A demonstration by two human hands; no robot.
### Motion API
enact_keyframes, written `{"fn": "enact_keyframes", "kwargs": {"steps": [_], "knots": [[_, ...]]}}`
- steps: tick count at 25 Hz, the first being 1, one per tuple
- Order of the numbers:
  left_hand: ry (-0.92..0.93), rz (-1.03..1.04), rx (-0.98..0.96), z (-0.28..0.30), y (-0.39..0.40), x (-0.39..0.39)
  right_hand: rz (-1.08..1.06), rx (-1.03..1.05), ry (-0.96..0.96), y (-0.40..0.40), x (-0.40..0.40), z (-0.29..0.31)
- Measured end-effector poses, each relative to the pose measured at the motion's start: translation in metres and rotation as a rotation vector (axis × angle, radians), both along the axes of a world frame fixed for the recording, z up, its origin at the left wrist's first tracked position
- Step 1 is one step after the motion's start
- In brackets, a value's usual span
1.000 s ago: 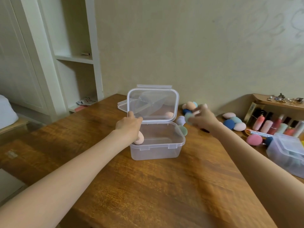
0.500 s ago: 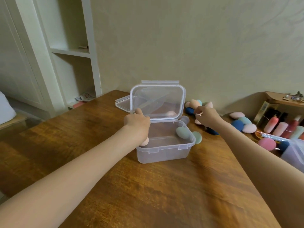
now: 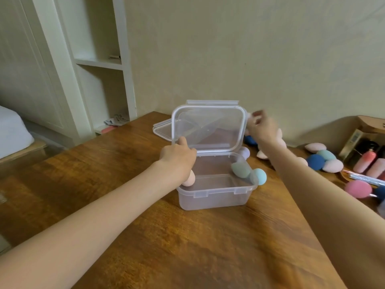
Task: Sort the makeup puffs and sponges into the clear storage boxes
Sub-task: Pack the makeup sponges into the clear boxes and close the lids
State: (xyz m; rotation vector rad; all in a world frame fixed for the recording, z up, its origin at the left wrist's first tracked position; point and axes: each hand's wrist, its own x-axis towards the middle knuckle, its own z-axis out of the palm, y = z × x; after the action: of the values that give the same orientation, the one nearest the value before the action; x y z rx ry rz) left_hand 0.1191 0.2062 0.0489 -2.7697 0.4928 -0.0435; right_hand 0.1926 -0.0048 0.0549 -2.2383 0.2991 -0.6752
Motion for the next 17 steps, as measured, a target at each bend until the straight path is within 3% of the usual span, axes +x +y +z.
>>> {"fn": "enact_keyframes", "kwargs": {"steps": [2,4,8,11,17], "knots": [[-0.006,-0.016,-0.021,-0.005,0.002,-0.001,0.051,0.331,-0.319,-0.006,-0.034,0.032],[0.000,-0.027,-0.068,-0.004,0.002,-0.004,0.268,0.361,-0.385,0.005,-0.076,0.045],[-0.003,-0.012,-0.136,-0.002,0.003,-0.014,0.541,-0.315,0.092,0.049,-0.120,0.020],[-0.050,-0.022,-0.184,-0.006,0.002,-0.019,0.526,-0.367,0.367,0.069,-0.115,-0.005],[-0.067,-0.065,-0.295,-0.013,0.005,-0.016,0.390,-0.521,0.343,0.088,-0.106,-0.026]]}}
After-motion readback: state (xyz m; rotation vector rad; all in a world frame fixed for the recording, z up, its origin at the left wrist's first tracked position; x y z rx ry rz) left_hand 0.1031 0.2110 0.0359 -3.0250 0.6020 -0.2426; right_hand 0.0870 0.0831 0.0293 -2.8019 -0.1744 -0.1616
